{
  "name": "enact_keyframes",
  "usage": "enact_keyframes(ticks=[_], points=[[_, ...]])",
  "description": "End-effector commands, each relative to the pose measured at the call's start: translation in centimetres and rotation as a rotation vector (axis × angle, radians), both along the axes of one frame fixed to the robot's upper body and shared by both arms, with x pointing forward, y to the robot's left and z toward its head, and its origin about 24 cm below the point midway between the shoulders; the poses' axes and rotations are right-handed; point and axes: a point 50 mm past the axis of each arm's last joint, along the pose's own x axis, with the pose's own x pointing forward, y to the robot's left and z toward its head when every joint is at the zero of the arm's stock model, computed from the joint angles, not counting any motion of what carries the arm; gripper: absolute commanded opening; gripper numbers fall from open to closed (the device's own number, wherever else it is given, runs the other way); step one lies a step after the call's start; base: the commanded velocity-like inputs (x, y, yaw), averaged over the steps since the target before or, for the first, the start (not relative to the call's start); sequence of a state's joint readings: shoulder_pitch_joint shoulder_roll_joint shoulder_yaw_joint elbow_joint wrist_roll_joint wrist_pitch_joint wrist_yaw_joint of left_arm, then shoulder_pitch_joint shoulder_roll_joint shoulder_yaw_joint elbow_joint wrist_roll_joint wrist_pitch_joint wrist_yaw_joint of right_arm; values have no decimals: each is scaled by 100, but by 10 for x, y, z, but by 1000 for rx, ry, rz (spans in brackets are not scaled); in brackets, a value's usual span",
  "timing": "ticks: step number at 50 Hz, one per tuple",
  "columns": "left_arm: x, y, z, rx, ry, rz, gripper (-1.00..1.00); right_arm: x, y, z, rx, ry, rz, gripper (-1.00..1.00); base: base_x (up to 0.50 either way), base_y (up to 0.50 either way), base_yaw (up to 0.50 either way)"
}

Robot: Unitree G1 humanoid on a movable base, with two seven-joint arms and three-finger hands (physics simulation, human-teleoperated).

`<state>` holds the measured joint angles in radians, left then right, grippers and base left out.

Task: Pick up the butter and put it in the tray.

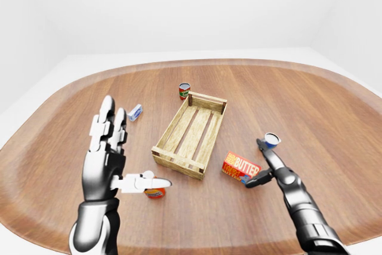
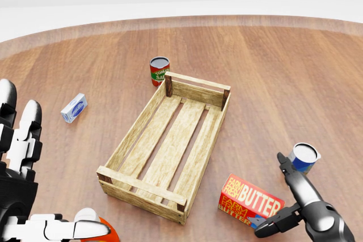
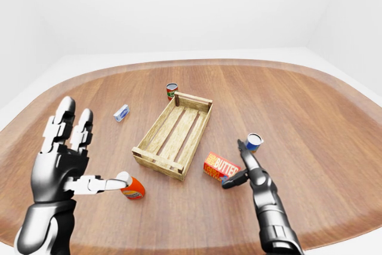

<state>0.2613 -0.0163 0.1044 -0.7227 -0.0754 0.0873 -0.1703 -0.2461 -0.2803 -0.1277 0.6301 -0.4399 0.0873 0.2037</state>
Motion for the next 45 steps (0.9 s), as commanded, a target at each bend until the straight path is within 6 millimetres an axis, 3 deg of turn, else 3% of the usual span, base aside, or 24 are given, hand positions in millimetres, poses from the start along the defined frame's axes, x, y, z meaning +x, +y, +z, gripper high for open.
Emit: enact_keyframes(ticks=[1,19,29,34,45], points=[[-1,2,2,-1,-12,3,100,3,2,-6,6,30,-14,100,0,0,0],[0,1,1,0,-6,4,100,2,1,-13,13,67,-23,100,0,0,0],[0,1,2,-1,-10,5,100,0,0,-30,9,172,-68,100,0,0,0],[-1,2,2,-1,-12,5,100,7,5,-28,13,173,-55,100,0,0,0],[0,2,1,-2,-5,6,100,-1,4,-43,21,283,-102,100,0,0,0]])
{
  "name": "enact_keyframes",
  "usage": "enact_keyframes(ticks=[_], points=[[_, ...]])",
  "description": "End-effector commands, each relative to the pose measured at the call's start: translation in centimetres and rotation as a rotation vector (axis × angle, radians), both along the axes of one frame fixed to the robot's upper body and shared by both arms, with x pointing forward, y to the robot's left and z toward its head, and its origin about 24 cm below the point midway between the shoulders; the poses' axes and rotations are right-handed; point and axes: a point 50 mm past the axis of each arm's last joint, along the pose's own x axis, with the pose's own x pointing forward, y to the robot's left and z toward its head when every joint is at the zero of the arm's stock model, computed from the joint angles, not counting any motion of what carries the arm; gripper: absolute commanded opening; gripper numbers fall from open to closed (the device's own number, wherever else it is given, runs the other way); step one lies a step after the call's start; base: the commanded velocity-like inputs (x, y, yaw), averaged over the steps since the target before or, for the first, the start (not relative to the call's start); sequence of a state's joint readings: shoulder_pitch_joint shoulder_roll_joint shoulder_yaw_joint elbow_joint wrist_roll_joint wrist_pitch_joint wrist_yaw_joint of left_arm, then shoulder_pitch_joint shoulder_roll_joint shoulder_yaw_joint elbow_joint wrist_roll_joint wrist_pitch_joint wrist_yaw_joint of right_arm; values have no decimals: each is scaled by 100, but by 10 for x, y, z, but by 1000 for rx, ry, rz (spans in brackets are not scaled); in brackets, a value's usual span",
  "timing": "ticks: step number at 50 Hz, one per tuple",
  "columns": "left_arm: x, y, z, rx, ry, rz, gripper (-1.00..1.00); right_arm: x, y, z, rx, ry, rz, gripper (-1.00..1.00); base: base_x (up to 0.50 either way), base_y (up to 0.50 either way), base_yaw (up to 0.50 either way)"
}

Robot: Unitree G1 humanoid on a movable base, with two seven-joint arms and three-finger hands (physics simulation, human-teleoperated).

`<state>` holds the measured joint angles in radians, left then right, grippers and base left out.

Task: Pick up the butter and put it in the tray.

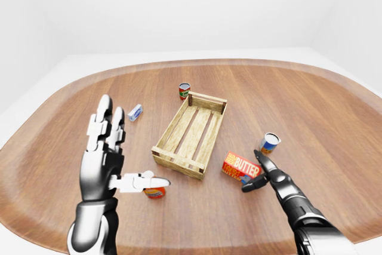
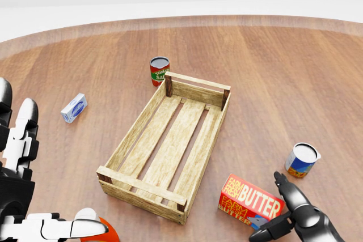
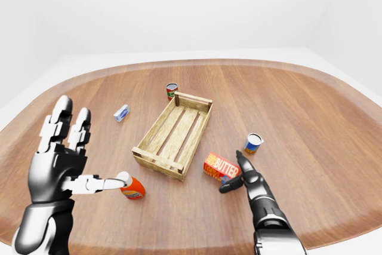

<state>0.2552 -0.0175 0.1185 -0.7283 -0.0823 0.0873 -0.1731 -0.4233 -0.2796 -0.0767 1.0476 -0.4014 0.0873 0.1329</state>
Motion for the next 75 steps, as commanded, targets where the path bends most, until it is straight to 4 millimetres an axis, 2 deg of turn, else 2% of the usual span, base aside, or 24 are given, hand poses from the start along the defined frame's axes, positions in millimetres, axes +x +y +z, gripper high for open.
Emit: enact_keyframes(ticks=[1,3,5,6,7,8,25,40,49,59,68,75], points=[[0,0,-1,0,5,0,100,-4,0,-10,3,86,-33,100,0,0,0],[1,0,-1,0,5,0,100,-4,1,-11,5,91,-37,100,0,0,0],[0,0,-1,0,4,1,100,-5,2,-12,6,97,-36,80,0,0,0],[0,0,0,0,1,1,100,-5,2,-12,11,97,-36,-28,0,0,0],[0,0,0,0,1,1,100,-5,3,-13,13,100,-35,-52,0,0,0],[0,1,0,0,1,2,100,-7,2,-14,13,105,-37,-100,0,0,0],[0,0,0,1,-1,1,100,-11,0,-17,20,112,-55,-100,0,0,0],[0,-1,-2,2,9,-3,100,-5,-5,-5,51,30,-57,-100,0,0,0],[0,-1,-2,1,9,-3,100,5,-5,22,71,-129,7,-100,0,0,0],[0,-1,-2,1,9,-3,100,6,-5,28,73,-160,17,-100,0,0,0],[-1,0,1,0,-4,1,100,16,2,59,56,-301,96,-100,0,0,0],[-1,0,1,2,-5,0,100,24,6,63,56,-307,99,-100,0,0,0]])
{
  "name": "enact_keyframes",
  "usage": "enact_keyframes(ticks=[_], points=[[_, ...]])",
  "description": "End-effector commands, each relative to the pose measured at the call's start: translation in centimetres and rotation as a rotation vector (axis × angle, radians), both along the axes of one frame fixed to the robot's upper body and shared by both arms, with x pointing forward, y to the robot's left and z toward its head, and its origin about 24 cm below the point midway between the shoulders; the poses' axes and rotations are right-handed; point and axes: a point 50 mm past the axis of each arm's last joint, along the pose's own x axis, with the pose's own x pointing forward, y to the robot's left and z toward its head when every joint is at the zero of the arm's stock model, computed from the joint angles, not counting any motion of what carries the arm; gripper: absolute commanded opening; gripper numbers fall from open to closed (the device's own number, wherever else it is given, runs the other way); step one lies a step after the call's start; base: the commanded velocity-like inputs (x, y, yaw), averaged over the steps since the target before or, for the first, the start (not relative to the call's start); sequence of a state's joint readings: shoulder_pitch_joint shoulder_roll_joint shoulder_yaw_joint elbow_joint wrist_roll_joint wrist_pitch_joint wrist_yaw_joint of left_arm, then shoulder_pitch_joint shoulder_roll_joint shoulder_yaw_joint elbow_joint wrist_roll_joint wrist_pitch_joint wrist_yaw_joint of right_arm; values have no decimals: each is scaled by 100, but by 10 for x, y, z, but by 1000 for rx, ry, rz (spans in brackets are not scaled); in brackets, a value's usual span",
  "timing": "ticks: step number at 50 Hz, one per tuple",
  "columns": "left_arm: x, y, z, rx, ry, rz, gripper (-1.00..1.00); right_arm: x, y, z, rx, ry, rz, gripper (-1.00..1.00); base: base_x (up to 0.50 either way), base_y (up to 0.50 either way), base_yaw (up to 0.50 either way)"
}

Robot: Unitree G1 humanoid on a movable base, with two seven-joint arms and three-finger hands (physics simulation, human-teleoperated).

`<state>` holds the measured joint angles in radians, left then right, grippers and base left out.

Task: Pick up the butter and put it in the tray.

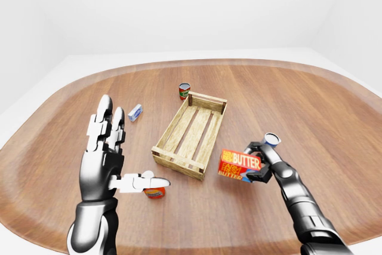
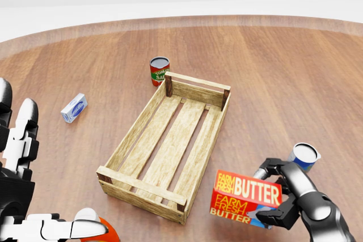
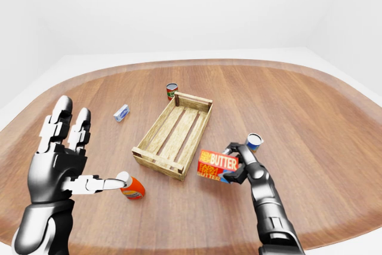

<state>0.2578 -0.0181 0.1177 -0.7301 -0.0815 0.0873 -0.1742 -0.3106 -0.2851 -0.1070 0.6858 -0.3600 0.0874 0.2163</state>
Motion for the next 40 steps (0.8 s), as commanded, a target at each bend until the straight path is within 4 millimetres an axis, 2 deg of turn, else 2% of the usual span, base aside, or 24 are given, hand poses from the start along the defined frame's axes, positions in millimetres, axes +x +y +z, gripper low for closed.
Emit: enact_keyframes(ticks=[1,16,30,36,40], points=[[-1,0,2,1,-8,1,100,15,4,26,2,-101,33,-100,0,0,0],[0,0,0,1,2,0,100,33,13,40,6,-142,44,-100,0,0,0],[-1,0,1,1,-4,0,100,41,18,38,26,-130,27,-100,0,0,0],[0,0,0,1,1,1,100,51,19,34,39,-81,-13,-100,0,0,0],[0,0,-1,1,4,-1,100,59,21,41,67,-100,-32,-100,0,0,0]])
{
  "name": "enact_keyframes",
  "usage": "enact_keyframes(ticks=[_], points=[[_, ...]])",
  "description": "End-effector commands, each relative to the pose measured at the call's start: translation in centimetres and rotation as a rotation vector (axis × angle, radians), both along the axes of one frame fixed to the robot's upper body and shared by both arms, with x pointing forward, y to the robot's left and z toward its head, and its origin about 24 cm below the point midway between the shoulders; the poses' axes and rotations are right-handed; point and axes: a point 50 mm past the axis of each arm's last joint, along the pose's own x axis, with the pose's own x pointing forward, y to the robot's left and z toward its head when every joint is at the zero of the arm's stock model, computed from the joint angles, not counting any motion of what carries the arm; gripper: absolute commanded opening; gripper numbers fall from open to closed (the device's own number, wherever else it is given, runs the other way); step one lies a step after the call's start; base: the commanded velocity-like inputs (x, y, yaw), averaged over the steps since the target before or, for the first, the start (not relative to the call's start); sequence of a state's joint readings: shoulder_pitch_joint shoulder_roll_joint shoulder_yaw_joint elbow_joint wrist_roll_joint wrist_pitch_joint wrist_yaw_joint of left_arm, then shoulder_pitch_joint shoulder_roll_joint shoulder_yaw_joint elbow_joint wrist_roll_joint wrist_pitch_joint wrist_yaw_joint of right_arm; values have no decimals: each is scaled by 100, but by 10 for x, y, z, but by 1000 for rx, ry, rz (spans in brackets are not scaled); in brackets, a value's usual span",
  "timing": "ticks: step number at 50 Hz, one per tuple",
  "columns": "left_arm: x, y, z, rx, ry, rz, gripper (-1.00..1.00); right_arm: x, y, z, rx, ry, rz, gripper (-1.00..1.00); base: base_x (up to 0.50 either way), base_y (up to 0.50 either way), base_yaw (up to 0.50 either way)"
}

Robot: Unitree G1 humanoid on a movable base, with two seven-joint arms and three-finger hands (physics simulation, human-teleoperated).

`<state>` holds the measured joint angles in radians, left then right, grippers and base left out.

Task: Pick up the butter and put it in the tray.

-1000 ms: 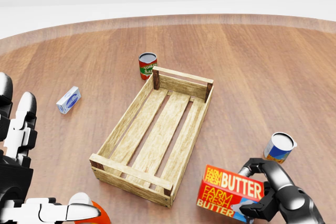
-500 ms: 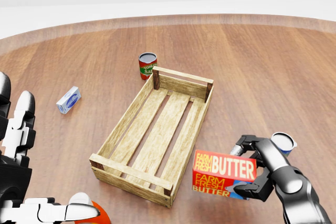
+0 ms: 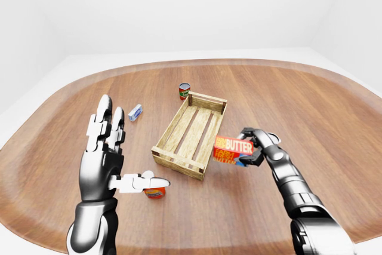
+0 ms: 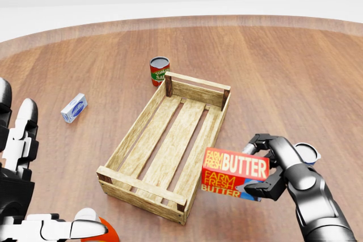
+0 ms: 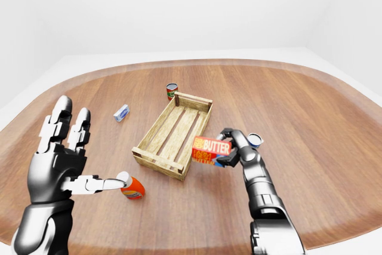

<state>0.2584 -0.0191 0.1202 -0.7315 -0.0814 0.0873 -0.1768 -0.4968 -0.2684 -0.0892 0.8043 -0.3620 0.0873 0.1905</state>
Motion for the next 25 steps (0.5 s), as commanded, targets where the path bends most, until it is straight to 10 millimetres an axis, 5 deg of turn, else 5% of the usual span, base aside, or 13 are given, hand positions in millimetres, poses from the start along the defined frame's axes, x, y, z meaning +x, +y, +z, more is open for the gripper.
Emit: enact_keyframes(ticks=[1,25], points=[[1,-1,0,1,2,-2,100,22,4,17,64,-35,-54,-100,0,0,0],[1,1,2,-3,-10,1,100,61,48,51,124,-38,-24,-100,0,0,0]])
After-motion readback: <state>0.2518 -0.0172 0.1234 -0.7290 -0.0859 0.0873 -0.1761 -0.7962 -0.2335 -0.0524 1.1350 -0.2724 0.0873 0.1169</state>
